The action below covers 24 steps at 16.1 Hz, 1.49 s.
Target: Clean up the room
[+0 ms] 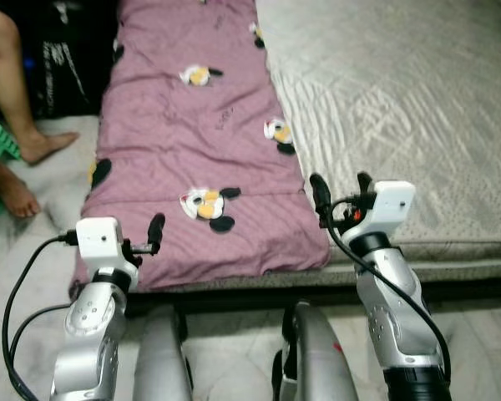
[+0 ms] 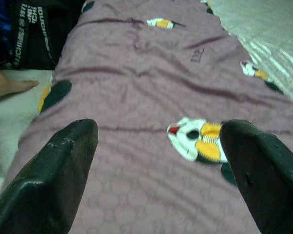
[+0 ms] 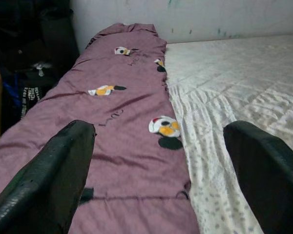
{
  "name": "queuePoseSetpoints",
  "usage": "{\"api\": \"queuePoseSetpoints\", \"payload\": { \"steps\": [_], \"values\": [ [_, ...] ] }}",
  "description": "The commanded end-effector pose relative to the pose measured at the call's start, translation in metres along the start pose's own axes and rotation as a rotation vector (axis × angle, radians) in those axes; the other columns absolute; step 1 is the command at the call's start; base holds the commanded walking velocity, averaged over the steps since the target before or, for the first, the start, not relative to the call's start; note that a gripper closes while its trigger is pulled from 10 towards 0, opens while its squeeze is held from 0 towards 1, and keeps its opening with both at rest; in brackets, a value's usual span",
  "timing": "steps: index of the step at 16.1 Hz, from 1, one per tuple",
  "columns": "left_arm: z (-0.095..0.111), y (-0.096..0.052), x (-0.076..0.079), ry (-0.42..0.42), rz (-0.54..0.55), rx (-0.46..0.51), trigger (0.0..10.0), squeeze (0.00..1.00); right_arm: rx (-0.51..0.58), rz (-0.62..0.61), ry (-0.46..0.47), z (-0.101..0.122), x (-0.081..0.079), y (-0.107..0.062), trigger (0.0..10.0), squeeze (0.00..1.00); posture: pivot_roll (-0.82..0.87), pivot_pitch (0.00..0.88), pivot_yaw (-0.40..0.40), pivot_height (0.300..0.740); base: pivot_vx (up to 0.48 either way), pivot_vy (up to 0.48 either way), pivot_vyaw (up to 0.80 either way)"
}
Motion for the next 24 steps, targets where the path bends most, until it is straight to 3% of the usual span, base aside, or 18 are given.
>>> {"api": "queuePoseSetpoints", "payload": {
  "steps": [1,4,18,24],
  "values": [
    [-0.0008,0.0000,0.0025,0.003,-0.013,0.000,10.0,0.00,0.021,-0.008,0.007,0.0068,0.0030,0.0003,10.0,0.00,0.01,0.101,-0.029,0.705,0.000,0.000,0.00],
    [-0.0015,0.0012,0.0027,0.003,-0.015,-0.001,10.0,0.00,0.020,-0.015,0.010,0.0064,0.0042,0.0003,10.0,0.00,0.01,0.100,-0.026,0.740,0.000,0.000,0.00],
    [-0.0037,0.0059,0.0052,-0.026,-0.007,-0.008,10.0,0.00,-0.006,-0.033,-0.026,0.0001,0.0091,0.0038,10.0,0.00,0.01,0.098,-0.034,0.740,0.000,0.000,0.00],
    [-0.0043,0.0068,0.0062,-0.030,-0.010,-0.009,10.0,0.00,-0.004,-0.039,-0.031,0.0003,0.0095,0.0062,10.0,0.00,0.01,0.096,-0.035,0.740,0.000,0.411,0.00]
  ]
}}
Point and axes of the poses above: a point about 5 cm out from each wrist's last joint towards the gripper, its own y axis pointing out of the wrist towards the gripper, its own z axis along the axis of the wrist's last joint, x = y × z, the point moved 6 cm from there along y, pointing out of the wrist towards the gripper
